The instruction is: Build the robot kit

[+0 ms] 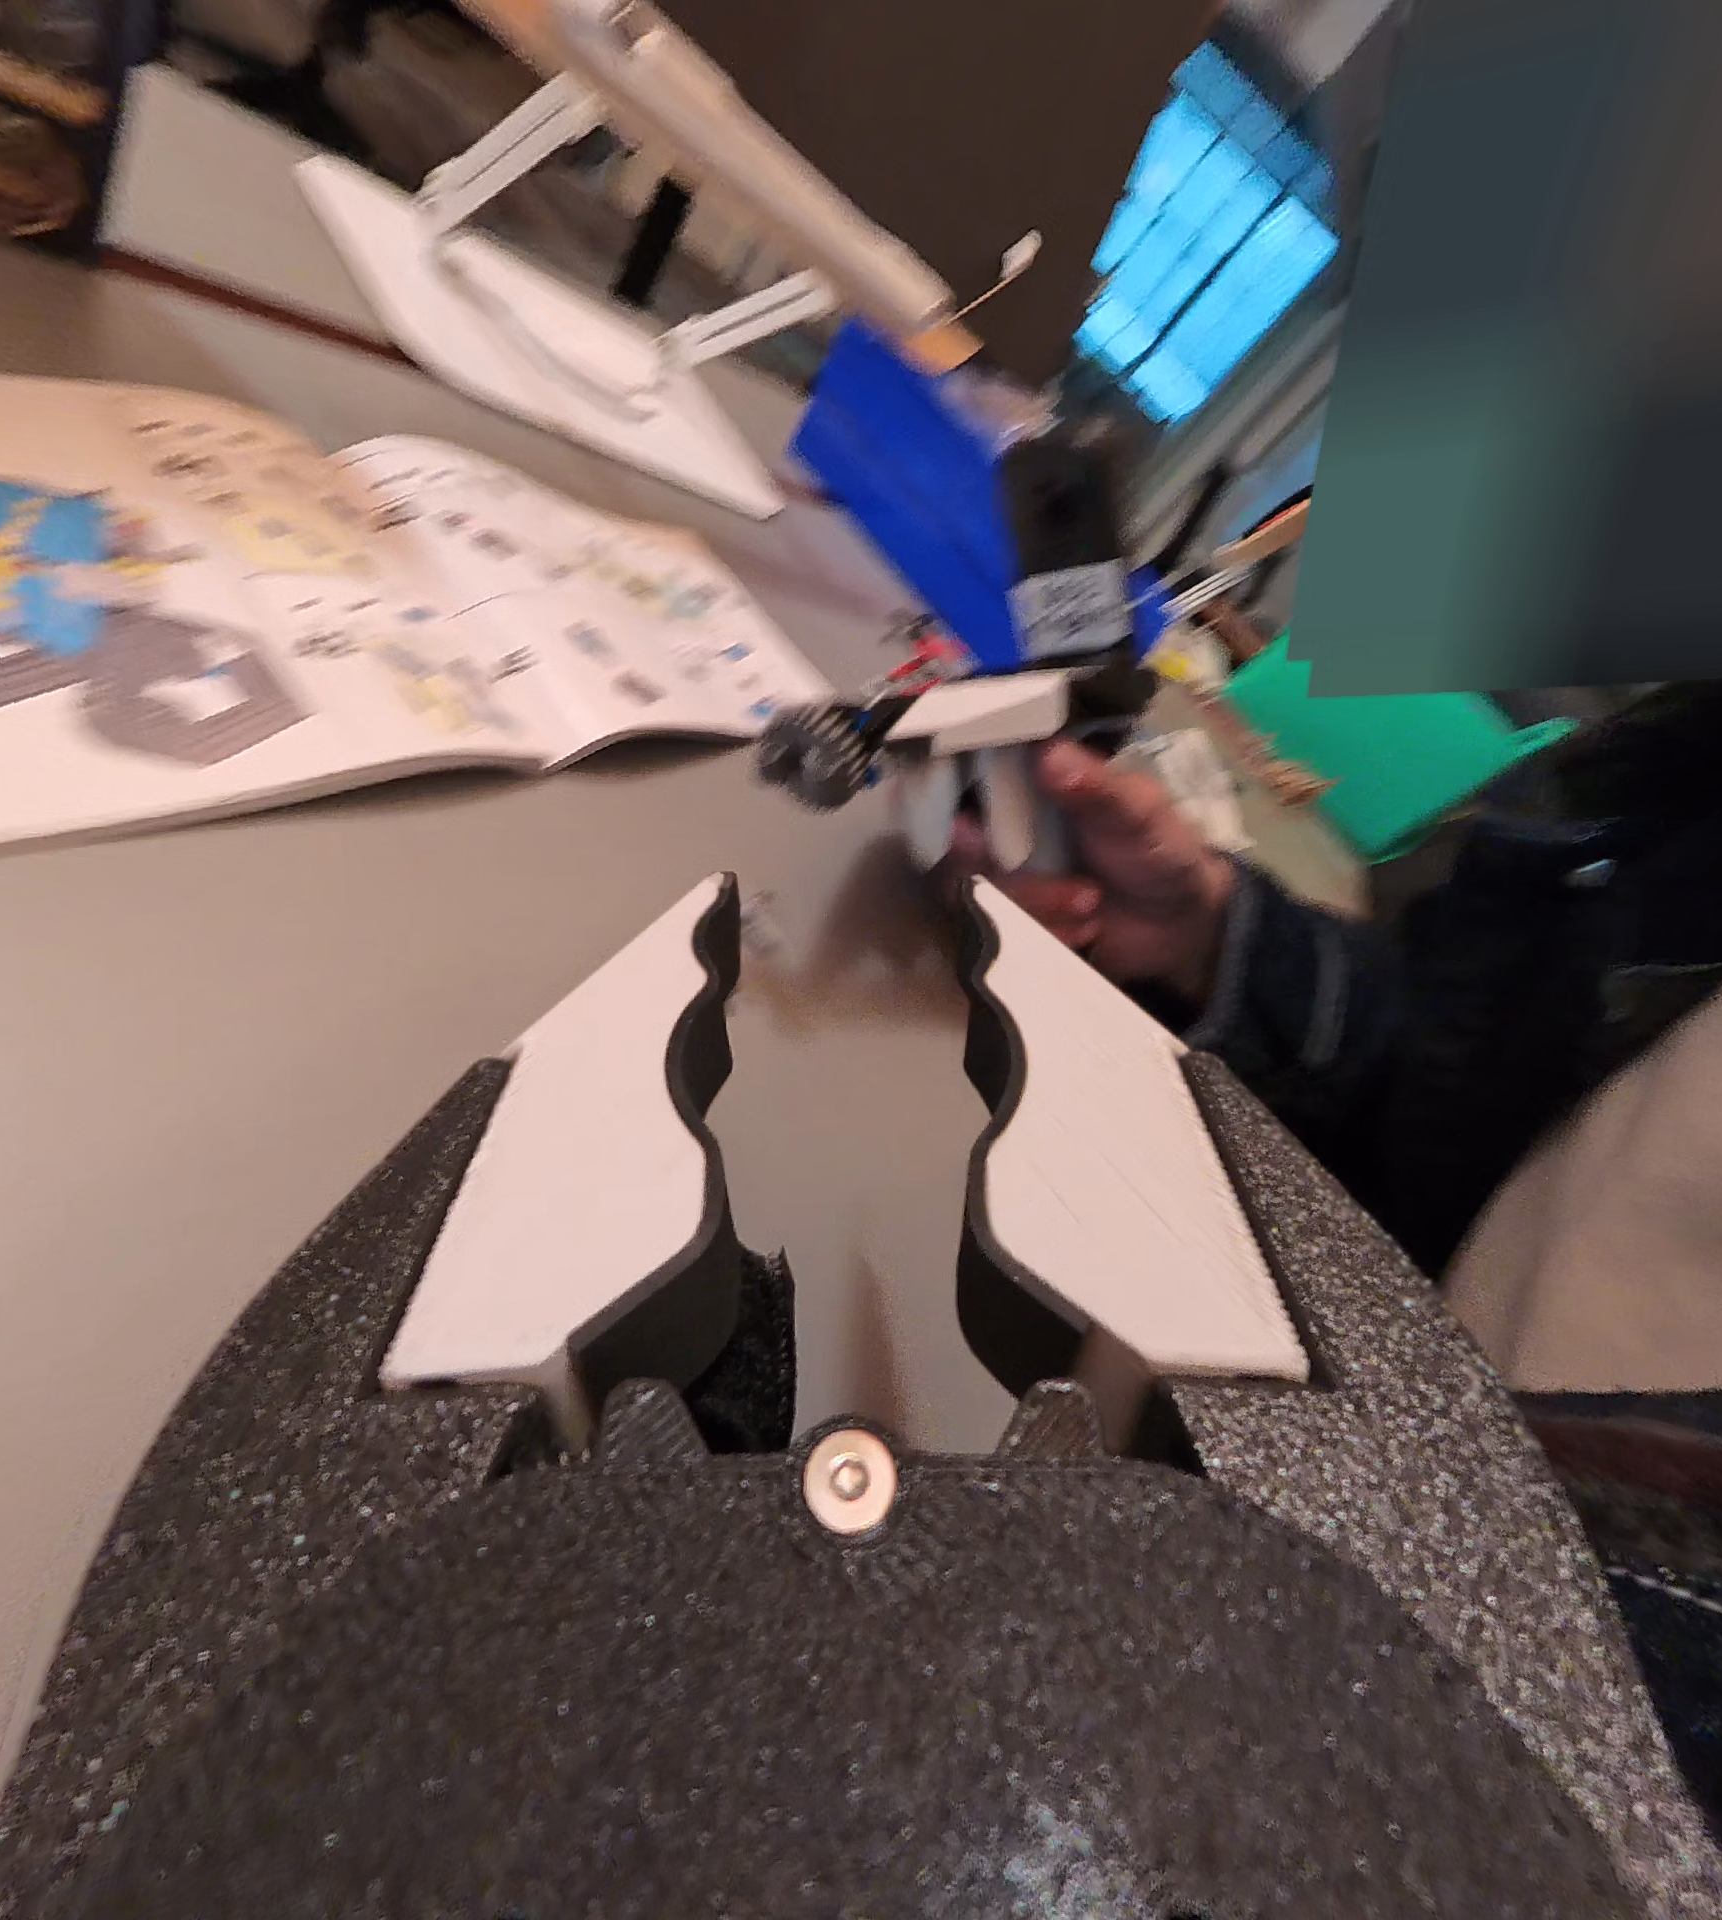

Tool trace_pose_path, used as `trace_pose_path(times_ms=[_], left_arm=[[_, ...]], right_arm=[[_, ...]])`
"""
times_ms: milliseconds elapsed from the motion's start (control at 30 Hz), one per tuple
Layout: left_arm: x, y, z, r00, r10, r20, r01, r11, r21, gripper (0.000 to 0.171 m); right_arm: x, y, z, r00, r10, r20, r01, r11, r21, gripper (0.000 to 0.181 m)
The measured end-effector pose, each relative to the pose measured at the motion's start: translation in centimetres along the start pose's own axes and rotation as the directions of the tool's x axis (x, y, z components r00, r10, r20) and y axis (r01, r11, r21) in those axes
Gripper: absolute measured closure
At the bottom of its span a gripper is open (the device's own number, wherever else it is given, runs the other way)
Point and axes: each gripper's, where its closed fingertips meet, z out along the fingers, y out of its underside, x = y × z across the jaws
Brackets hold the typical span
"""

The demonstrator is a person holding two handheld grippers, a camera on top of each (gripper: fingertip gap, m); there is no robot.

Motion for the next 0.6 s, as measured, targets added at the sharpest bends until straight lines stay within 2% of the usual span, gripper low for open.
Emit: trace_pose_path(times_ms=[133, 267, 400, 467, 567, 600], left_arm=[[2.2, -0.8, 0.2, 0.99, -0.066, -0.122, 0.073, 0.996, 0.056, 0.13], [2.9, -0.6, 0.1, 0.986, -0.069, -0.15, 0.079, 0.995, 0.059, 0.13], [4.4, -0.2, 0.0, 0.985, 0.028, -0.172, -0.018, 0.998, 0.061, 0.131], [5.0, 0.5, 0.1, 0.98, 0.087, -0.177, -0.083, 0.996, 0.026, 0.141], [5.5, 0.8, -0.2, 0.969, 0.189, -0.16, -0.188, 0.982, 0.02, 0.142], [5.4, 1.0, -0.3, 0.966, 0.216, -0.144, -0.216, 0.976, 0.013, 0.142]], right_arm=[[-3.7, 0.3, 1.4, 0.978, 0.1, 0.185, -0.103, 0.995, 0.008, 0.174], [-6.0, 1.5, 2.4, 0.973, 0.039, 0.227, -0.034, 0.999, -0.025, 0.174], [-7.8, 2.1, 2.8, 0.966, -0.001, 0.259, 0.011, 0.999, -0.039, 0.174], [-8.4, 2.4, 2.9, 0.964, -0.013, 0.266, 0.024, 0.999, -0.041, 0.174], [-9.0, 2.9, 2.8, 0.96, -0.06, 0.273, 0.076, 0.996, -0.05, 0.173], [-8.9, 3.0, 2.6, 0.96, -0.09, 0.265, 0.112, 0.991, -0.07, 0.165]])
